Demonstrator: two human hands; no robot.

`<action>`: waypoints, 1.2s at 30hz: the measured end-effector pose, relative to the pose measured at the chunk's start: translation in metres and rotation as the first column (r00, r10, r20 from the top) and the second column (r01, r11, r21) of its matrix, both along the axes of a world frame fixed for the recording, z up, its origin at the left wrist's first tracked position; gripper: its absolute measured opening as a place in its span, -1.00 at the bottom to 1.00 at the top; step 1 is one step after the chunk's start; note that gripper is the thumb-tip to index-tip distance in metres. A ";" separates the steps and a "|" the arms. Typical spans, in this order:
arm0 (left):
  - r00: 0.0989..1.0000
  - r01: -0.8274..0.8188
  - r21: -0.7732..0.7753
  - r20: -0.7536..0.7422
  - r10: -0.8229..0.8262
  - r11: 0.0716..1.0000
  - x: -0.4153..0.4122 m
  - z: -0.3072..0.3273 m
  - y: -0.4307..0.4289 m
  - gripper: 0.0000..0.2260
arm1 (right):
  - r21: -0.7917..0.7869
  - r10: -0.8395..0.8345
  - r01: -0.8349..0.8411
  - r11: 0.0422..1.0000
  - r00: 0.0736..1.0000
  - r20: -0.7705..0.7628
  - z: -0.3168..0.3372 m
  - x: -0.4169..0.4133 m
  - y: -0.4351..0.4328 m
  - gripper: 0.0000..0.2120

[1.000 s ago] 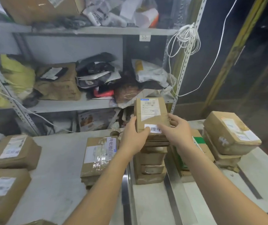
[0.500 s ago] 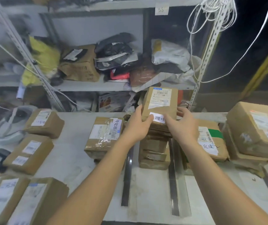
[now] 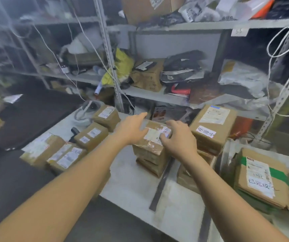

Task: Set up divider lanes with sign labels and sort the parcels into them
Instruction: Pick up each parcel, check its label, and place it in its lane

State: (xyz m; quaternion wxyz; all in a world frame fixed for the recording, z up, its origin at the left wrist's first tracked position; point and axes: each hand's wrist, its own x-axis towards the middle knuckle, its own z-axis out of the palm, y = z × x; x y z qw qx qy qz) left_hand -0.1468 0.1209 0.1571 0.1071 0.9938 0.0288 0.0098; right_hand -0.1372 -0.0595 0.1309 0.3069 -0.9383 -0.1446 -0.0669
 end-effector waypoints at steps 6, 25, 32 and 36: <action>0.989 -0.120 0.172 -0.063 0.132 0.978 -0.035 -0.012 0.118 -0.46 | -0.107 0.108 -0.118 0.987 0.990 -0.092 -0.004 -0.010 0.087 -0.52; 0.992 -0.089 0.157 -0.072 0.102 0.984 -0.013 -0.059 0.368 -0.59 | -0.195 0.006 -0.053 0.979 0.971 -0.237 -0.061 0.011 0.318 -0.52; 0.983 -0.013 0.300 -0.172 0.068 0.954 0.052 -0.066 0.391 -0.54 | -0.060 0.004 -0.025 0.998 0.944 -0.329 -0.091 0.065 0.363 -0.53; 0.961 -0.009 0.251 -0.264 0.078 0.968 0.100 -0.083 0.408 -0.63 | 0.028 -0.037 0.052 0.998 0.916 -0.399 -0.115 0.111 0.389 -0.61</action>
